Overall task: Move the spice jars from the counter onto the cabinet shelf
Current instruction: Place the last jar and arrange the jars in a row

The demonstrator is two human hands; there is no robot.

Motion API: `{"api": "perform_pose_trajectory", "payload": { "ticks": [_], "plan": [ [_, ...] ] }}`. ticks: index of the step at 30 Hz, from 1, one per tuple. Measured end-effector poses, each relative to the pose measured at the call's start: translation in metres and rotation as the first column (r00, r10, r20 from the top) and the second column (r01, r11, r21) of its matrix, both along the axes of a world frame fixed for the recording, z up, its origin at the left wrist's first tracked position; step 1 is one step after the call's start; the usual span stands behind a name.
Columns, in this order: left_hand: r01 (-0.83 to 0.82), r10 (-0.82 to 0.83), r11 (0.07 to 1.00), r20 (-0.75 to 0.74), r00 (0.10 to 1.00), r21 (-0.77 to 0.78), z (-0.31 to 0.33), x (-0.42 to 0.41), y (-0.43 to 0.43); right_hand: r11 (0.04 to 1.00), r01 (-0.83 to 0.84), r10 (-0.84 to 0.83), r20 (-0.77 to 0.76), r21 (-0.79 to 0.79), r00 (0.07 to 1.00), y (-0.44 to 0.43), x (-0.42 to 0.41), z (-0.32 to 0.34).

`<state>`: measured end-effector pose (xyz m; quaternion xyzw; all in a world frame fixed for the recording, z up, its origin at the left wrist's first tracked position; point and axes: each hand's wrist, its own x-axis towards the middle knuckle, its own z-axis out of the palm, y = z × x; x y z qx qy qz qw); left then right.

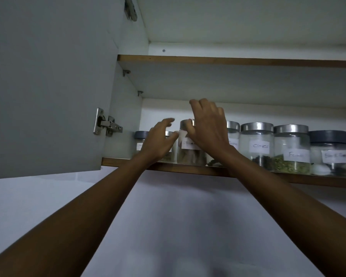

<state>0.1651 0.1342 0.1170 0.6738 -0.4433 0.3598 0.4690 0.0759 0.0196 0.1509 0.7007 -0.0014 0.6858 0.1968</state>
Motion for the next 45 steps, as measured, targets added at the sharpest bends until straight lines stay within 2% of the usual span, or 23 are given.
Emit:
{"api": "perform_pose_trajectory", "payload": {
  "ticks": [2, 4, 6, 8, 11, 16, 19, 21, 23, 25, 31, 45],
  "plan": [
    [-0.039, 0.037, 0.999, 0.120, 0.992, 0.018, 0.012, -0.016, -0.012, 0.999, 0.028, -0.027, -0.016, 0.018, 0.999, -0.010, -0.009, -0.002],
    [-0.131, 0.098, 0.984, 0.254, 0.962, 0.117, 0.024, -0.030, -0.020, 0.996, 0.070, -0.068, -0.037, 0.049, 0.997, -0.023, -0.020, -0.004],
    [-0.297, 0.195, 0.930, 0.390, 0.900, 0.218, 0.034, -0.037, -0.025, 0.990, 0.116, -0.109, -0.078, 0.086, 0.991, -0.036, -0.032, -0.004],
    [-0.434, 0.282, 0.851, 0.440, 0.852, 0.296, 0.041, -0.038, -0.026, 0.980, 0.166, -0.148, -0.155, 0.111, 0.977, -0.046, -0.042, -0.003],
    [-0.494, 0.336, 0.770, 0.401, 0.852, 0.403, 0.046, -0.038, -0.025, 0.965, 0.225, -0.185, -0.265, 0.133, 0.947, -0.056, -0.053, -0.003],
    [-0.401, 0.285, 0.769, 0.294, 0.912, 0.498, 0.054, -0.045, -0.021, 0.953, 0.271, -0.197, -0.398, 0.138, 0.896, -0.056, -0.060, 0.000],
    [-0.355, 0.252, 0.733, 0.253, 0.934, 0.581, 0.061, -0.044, -0.015, 0.944, 0.322, -0.239, -0.513, 0.077, 0.825, -0.054, -0.067, 0.010],
    [-0.368, 0.259, 0.683, 0.262, 0.930, 0.631, 0.063, -0.044, -0.011, 0.942, 0.336, -0.246, -0.627, 0.026, 0.739, -0.053, -0.074, 0.021],
    [-0.430, 0.303, 0.639, 0.305, 0.903, 0.638, 0.063, -0.045, -0.009, 0.933, 0.357, -0.271, -0.720, -0.035, 0.639, -0.053, -0.080, 0.029],
    [-0.501, 0.343, 0.615, 0.366, 0.865, 0.608, 0.060, -0.045, -0.008, 0.919, 0.380, -0.327, -0.745, -0.107, 0.582, -0.054, -0.082, 0.032],
    [-0.542, 0.327, 0.675, 0.455, 0.828, 0.500, 0.048, -0.034, -0.010, 0.841, 0.440, -0.530, -0.639, -0.314, 0.557, -0.049, -0.078, 0.029],
    [-0.584, 0.342, 0.671, 0.507, 0.791, 0.457, 0.045, 0.009, -0.037, 0.756, 0.554, -0.616, -0.664, -0.348, 0.424, -0.050, -0.022, 0.033]
  ]
}}
